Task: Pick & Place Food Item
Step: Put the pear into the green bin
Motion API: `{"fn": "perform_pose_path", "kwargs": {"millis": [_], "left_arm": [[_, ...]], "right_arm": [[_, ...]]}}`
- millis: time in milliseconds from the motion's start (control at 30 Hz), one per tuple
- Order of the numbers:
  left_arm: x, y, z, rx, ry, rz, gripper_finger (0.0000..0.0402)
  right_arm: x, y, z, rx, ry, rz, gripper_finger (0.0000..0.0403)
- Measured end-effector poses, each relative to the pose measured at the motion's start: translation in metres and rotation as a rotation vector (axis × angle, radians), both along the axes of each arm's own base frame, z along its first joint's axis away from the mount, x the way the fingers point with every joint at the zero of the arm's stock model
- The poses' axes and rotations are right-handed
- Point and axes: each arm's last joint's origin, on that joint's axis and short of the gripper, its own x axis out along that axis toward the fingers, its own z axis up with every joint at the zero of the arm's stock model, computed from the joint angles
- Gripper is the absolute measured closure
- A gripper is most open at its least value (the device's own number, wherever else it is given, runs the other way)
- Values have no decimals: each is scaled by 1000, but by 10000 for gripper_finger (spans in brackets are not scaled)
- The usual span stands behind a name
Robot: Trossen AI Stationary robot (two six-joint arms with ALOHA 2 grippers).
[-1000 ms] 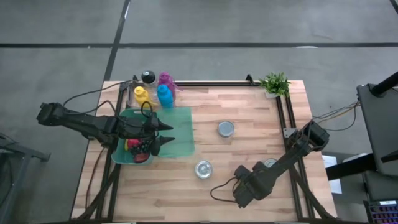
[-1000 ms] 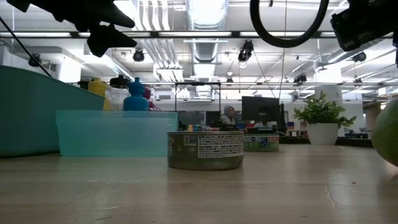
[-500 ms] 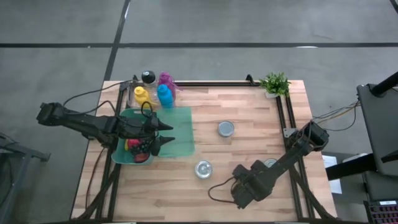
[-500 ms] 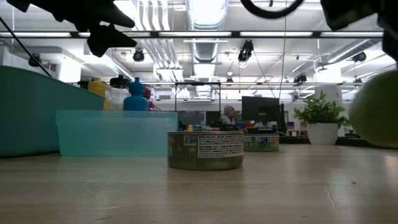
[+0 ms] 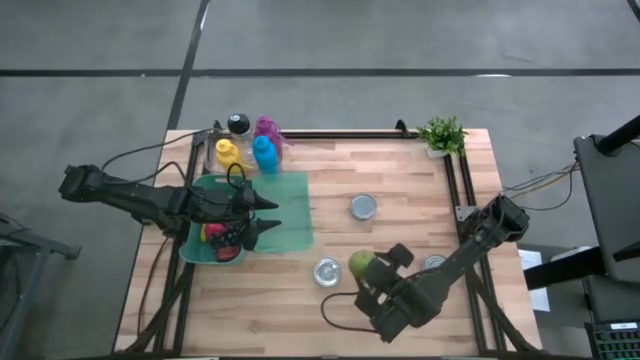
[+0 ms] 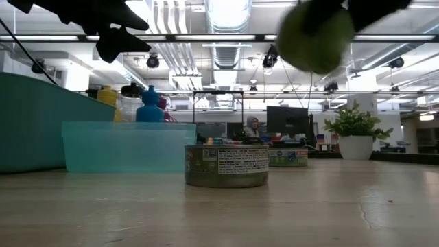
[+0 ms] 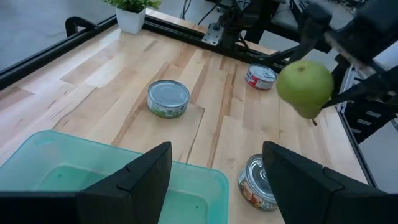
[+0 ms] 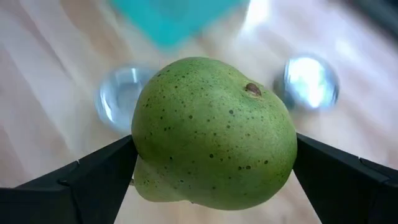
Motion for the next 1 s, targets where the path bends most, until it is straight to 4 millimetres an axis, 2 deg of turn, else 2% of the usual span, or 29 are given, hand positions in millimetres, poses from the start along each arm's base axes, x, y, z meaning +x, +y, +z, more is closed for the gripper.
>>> {"fn": "perform_pose_path", "kwargs": {"millis": [300, 400, 667, 1000], "left_arm": [[0, 0, 0, 0, 0, 0, 147], [0, 0, 0, 1, 0, 1, 147], [0, 0, 0, 1, 0, 3, 147], [0, 0, 0, 1, 1, 2, 147]], "right_arm": [[20, 7, 9, -283, -287, 74, 3], [27, 10, 11, -351, -318, 101, 3], [49, 12, 9, -394, -347, 140, 3], [79, 24, 10, -466, -389, 254, 3]]}}
